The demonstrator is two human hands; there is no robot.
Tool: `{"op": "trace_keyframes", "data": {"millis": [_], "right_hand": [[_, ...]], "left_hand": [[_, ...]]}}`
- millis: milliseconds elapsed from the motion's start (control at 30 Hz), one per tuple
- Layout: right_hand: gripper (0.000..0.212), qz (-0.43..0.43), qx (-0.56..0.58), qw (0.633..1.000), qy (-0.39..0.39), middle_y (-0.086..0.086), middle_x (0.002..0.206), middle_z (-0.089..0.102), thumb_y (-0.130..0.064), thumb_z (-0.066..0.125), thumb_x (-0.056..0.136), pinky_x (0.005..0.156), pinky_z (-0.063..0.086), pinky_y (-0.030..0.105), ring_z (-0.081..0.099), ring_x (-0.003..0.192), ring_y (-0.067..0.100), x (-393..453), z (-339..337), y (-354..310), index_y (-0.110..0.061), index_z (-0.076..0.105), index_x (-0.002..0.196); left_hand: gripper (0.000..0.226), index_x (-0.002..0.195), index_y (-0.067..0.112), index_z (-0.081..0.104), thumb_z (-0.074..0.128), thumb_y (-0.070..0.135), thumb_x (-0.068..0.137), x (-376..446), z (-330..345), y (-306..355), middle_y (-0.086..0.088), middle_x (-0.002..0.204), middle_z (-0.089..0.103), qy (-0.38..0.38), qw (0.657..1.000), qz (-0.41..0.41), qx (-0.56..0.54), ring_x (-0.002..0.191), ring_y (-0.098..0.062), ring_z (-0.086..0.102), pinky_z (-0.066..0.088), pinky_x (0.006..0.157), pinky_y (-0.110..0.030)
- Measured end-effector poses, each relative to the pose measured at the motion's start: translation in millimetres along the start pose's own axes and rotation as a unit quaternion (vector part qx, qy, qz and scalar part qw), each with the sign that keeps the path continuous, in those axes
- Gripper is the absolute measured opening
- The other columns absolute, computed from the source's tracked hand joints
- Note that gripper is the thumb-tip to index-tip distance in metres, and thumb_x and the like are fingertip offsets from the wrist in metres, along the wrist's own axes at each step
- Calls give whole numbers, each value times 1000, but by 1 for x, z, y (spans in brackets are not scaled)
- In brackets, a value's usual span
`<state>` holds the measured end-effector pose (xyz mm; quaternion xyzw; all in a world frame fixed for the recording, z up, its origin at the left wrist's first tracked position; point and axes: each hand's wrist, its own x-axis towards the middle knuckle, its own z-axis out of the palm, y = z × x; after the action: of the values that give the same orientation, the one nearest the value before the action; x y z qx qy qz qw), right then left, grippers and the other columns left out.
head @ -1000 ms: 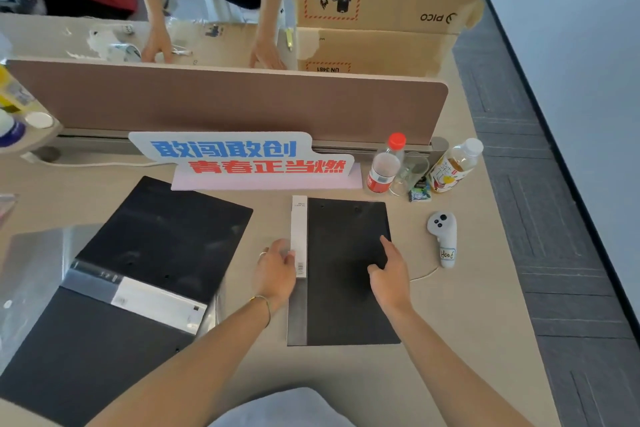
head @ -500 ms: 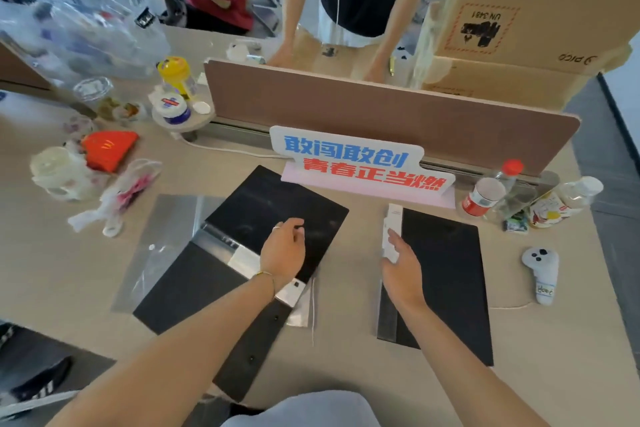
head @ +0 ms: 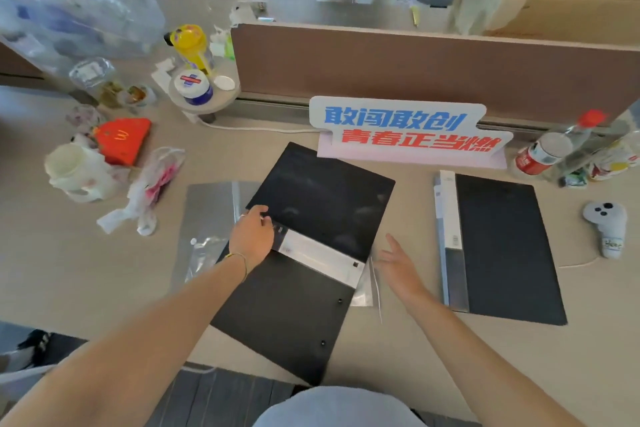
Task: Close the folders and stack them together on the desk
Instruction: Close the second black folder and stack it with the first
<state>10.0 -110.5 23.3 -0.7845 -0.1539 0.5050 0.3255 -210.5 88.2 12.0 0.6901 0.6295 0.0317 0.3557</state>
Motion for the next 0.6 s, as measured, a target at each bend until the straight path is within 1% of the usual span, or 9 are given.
{"op": "trace_keyframes", "data": {"millis": [67, 100, 200, 333, 400, 467, 500, 533, 600], "right_hand": [[69, 17, 5, 1000, -8, 5, 160, 32, -10, 53, 98, 115, 28, 34, 36, 144, 29, -2, 9, 1, -20, 20, 158], [70, 28, 10, 999, -13, 4, 160, 33, -9, 54, 97, 115, 28, 34, 36, 145, 29, -3, 12, 2, -19, 19, 158], [75, 51, 37, 998, -8, 8, 153, 45, -8, 56, 95, 103, 33, 27, 44, 139, 28, -5, 21, 5, -20, 17, 158], [58, 46, 18, 998, 48, -4, 144, 47, -9, 49, 99, 103, 33, 27, 45, 136, 26, -7, 31, 7, -20, 31, 153], [59, 47, -2, 998, 40, -11, 136, 48, -3, 50, 96, 103, 36, 27, 48, 132, 24, -9, 37, 7, -25, 37, 149], [65, 45, 0, 998, 32, -9, 140, 54, -2, 56, 88, 106, 43, 32, 53, 131, 25, -7, 42, 8, -32, 43, 145], [67, 40, 7, 999, 26, -7, 144, 53, -1, 57, 86, 107, 41, 31, 51, 133, 25, -5, 44, 8, -31, 43, 145], [69, 40, 12, 999, 23, -5, 148, 48, 2, 56, 87, 105, 35, 25, 47, 138, 24, -4, 45, 7, -26, 40, 148], [71, 42, 19, 999, 26, 1, 157, 38, 4, 53, 89, 103, 27, 21, 36, 146, 23, -5, 46, 3, -18, 32, 153]], "left_hand": [[40, 141, 23, 51, 41, 22, 103, 7, -3, -7, -10, 136, 58, -1, 1000, -13, -2, 115, -34, 62, 48, 106, -44], [42, 143, 22, 50, 42, 21, 103, 11, -3, -11, -12, 137, 56, -2, 1000, -18, -2, 117, -36, 61, 46, 106, -43], [46, 148, 22, 44, 43, 22, 102, 21, -2, -21, -14, 137, 55, -22, 999, -33, -11, 119, -36, 58, 43, 106, -43], [48, 151, 21, 40, 43, 21, 104, 26, 3, -24, -13, 145, 46, -29, 998, -43, -34, 124, -35, 55, 41, 108, -42], [48, 152, 21, 40, 43, 22, 103, 26, 3, -25, -14, 145, 46, -11, 998, -48, -38, 125, -37, 55, 42, 108, -45], [48, 151, 20, 41, 43, 22, 103, 28, 4, -27, -16, 142, 50, -3, 998, -53, -43, 126, -38, 54, 40, 110, -46], [48, 151, 20, 42, 44, 21, 103, 29, 3, -28, -17, 141, 52, -2, 997, -53, -48, 127, -38, 54, 40, 111, -45], [48, 150, 19, 43, 44, 20, 103, 28, 2, -28, -17, 139, 53, -2, 997, -51, -54, 126, -37, 54, 40, 111, -45], [47, 150, 21, 43, 43, 21, 103, 26, -2, -27, -16, 136, 54, -3, 997, -47, -59, 124, -36, 55, 41, 109, -44]]}}
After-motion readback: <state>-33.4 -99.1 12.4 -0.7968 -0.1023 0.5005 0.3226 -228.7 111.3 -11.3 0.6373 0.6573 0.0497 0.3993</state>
